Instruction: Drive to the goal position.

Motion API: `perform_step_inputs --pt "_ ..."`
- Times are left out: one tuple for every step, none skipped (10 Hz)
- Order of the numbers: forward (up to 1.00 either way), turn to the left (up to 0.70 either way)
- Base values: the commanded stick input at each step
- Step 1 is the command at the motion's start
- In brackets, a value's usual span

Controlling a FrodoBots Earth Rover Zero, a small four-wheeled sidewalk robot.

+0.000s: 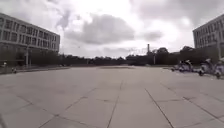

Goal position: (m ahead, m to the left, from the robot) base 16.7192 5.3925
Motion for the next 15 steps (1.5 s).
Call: perform_step_inputs --pt "0.70 0.00" --pt "0.70 0.00" --pt "0.70 0.00" --pt "0.70 0.00" --pt "0.70 0.00" --pt "0.70 0.00" --pt "0.70 0.00" --pt "0.70 0.00" --pt "0.70 0.00" --pt "0.70 0.00" --pt "0.70 0.00" --pt "0.70 0.00" --pt "0.70 0.00" --pt "0.70 0.00" --pt "0.70 0.00"
